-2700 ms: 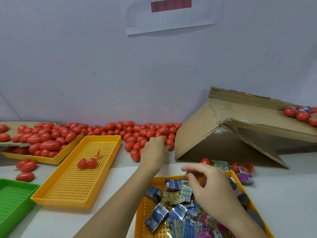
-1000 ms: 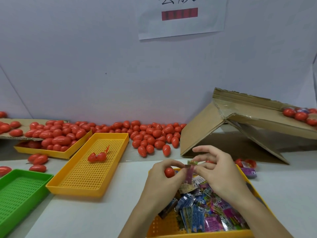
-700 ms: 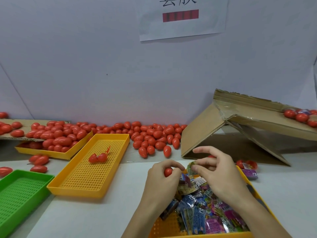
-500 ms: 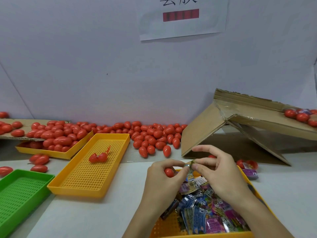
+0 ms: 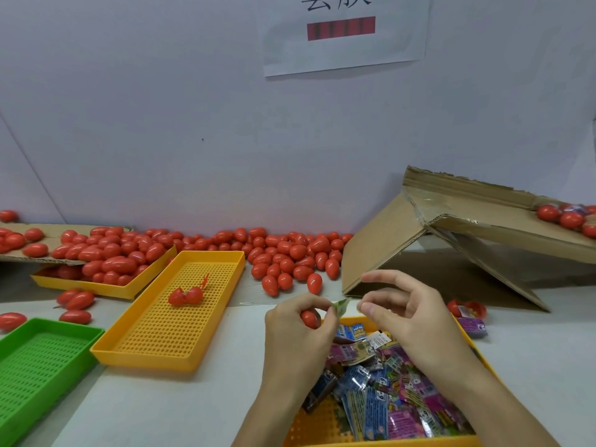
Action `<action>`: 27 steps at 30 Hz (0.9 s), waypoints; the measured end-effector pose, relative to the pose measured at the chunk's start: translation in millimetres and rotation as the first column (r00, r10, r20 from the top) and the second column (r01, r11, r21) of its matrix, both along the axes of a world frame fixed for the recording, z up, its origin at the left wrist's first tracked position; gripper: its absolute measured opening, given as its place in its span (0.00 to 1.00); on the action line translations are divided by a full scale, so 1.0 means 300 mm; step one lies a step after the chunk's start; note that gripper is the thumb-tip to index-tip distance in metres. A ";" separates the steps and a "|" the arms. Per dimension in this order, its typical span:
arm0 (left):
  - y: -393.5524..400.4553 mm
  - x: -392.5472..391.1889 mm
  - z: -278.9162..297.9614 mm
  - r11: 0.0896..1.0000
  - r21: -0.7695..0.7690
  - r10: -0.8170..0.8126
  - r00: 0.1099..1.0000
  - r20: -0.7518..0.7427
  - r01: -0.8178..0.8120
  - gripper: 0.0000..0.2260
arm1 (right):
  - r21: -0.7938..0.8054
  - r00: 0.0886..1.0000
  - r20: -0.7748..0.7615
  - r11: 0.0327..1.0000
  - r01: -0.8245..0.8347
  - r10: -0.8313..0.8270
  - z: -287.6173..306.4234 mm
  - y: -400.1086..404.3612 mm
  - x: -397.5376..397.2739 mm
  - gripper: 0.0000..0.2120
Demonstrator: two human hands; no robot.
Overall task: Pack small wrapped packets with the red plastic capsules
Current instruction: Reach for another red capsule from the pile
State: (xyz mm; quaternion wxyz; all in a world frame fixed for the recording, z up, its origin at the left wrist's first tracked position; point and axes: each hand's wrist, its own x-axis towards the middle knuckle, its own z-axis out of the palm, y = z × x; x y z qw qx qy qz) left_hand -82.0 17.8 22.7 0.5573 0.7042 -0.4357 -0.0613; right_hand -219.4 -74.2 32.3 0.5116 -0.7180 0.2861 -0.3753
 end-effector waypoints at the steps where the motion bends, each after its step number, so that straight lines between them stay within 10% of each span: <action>1: 0.000 0.000 0.000 1.000 0.014 -0.011 1.000 -0.002 0.011 0.07 | 0.024 1.000 0.017 1.000 -0.016 0.015 0.000 0.000 -0.001 0.14; 15: 0.005 -0.006 0.030 0.986 -0.056 -0.163 0.813 -0.559 0.159 0.09 | -0.005 0.998 -0.016 0.998 -0.065 0.065 -0.008 0.012 0.016 0.04; 27: 0.002 -0.010 0.027 0.981 -0.013 -0.168 0.813 -0.557 0.194 0.09 | 0.012 0.989 -0.015 0.990 -0.144 0.144 -0.023 0.018 0.023 0.13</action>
